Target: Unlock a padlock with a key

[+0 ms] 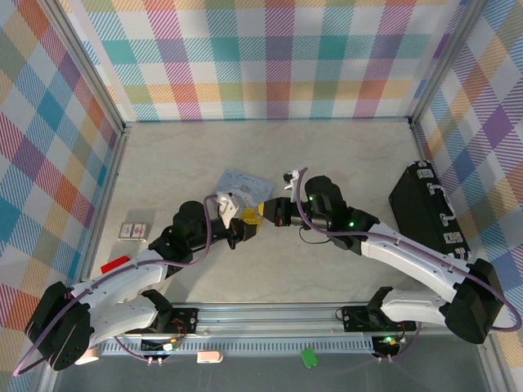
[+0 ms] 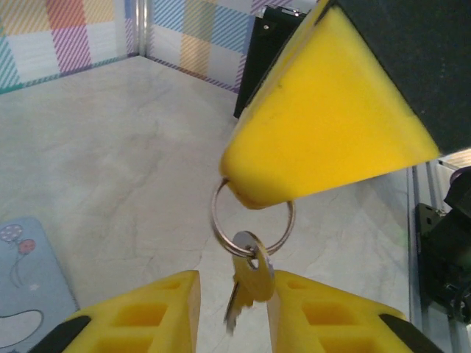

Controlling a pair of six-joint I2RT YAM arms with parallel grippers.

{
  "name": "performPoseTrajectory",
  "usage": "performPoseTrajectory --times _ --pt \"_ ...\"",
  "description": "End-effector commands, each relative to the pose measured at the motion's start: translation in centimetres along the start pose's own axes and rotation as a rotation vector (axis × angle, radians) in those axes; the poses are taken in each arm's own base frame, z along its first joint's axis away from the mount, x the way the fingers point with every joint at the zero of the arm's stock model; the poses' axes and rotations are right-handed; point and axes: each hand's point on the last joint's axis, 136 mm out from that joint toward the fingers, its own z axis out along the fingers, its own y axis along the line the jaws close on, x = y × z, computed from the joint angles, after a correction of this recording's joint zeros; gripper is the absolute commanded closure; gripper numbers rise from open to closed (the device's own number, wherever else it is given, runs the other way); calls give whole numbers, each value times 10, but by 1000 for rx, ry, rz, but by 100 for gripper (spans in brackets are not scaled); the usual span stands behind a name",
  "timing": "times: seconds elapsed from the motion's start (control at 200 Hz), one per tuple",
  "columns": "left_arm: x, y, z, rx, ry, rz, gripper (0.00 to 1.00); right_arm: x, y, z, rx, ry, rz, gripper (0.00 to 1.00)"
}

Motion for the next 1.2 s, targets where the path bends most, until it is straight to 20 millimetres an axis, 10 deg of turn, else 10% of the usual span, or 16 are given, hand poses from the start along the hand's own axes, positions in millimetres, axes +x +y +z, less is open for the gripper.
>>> performPoseTrajectory --times 0.0,0.25,0.535,0.75,1.195 --pt "-9 -11 2 54 -38 46 77 -12 20 -8 -58 -28 3 100" --pt "-10 -6 3 27 -31 47 98 -11 11 -10 -23 -41 20 100" --pt "-8 2 -2 -34 -6 49 100 -11 2 -13 36 -49 -7 100" --pt "11 21 0 -157 194 85 100 -17 -16 -28 179 -23 -103 46" --pt "43 41 51 -241 587 483 100 -8 -87 -63 222 -78 538 56"
